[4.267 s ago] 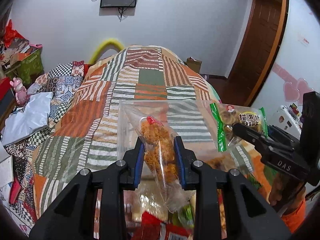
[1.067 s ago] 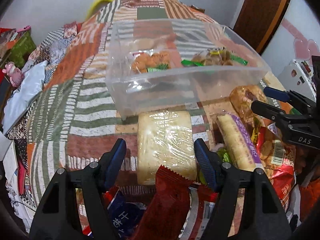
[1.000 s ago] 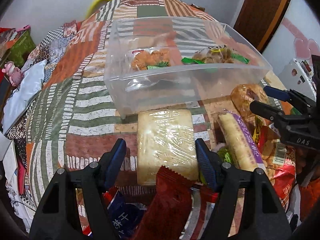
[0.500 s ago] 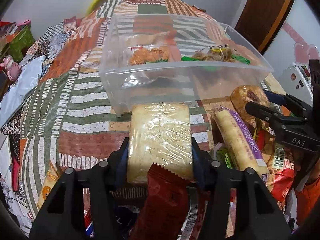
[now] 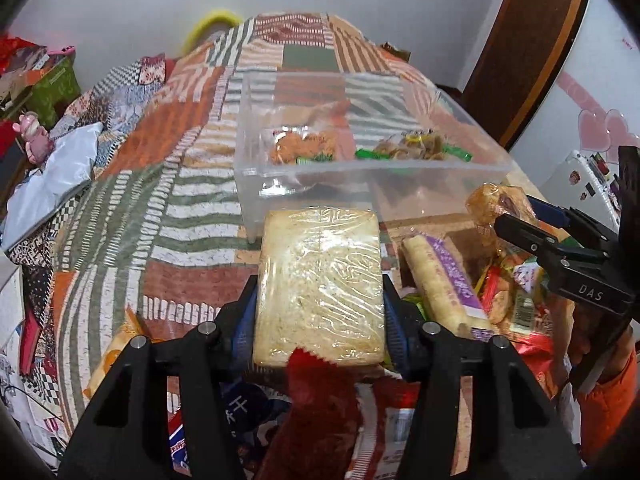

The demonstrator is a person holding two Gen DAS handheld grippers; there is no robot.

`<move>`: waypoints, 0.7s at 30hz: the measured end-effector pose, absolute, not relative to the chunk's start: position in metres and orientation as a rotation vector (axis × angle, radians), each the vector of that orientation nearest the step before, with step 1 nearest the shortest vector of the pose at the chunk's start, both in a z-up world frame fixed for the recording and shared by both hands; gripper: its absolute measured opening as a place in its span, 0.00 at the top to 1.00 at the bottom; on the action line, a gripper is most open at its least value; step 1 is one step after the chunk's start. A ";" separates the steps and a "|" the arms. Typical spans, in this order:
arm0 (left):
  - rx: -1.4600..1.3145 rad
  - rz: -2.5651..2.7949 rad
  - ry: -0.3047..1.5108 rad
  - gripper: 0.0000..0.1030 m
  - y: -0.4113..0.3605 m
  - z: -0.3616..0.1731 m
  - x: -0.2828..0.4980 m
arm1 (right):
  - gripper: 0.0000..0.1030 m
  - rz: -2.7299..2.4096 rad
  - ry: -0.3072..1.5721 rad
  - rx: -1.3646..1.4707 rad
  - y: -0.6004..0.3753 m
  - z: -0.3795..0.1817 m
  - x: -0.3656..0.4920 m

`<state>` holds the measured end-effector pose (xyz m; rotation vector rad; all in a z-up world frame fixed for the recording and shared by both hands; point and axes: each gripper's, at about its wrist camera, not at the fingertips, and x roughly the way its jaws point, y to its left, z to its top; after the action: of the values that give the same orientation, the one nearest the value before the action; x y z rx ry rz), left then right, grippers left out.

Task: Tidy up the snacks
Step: 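Lower both held packs into the clear box and open both grippers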

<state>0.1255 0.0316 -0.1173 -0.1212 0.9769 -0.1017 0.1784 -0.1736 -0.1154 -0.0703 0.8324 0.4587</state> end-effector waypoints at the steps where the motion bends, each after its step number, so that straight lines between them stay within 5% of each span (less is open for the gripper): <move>1: -0.131 -0.102 0.970 0.47 0.033 -0.114 0.124 | 0.28 0.456 0.823 -0.071 -0.173 -0.113 0.178; 21: -0.160 -0.083 0.819 0.47 0.037 -0.058 0.146 | 0.28 0.491 0.691 -0.036 -0.165 -0.068 0.185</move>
<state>0.1457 0.0366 -0.0581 -0.1596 0.8188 -0.0832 0.1849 -0.1646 -0.0683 -0.0359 0.6907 0.4909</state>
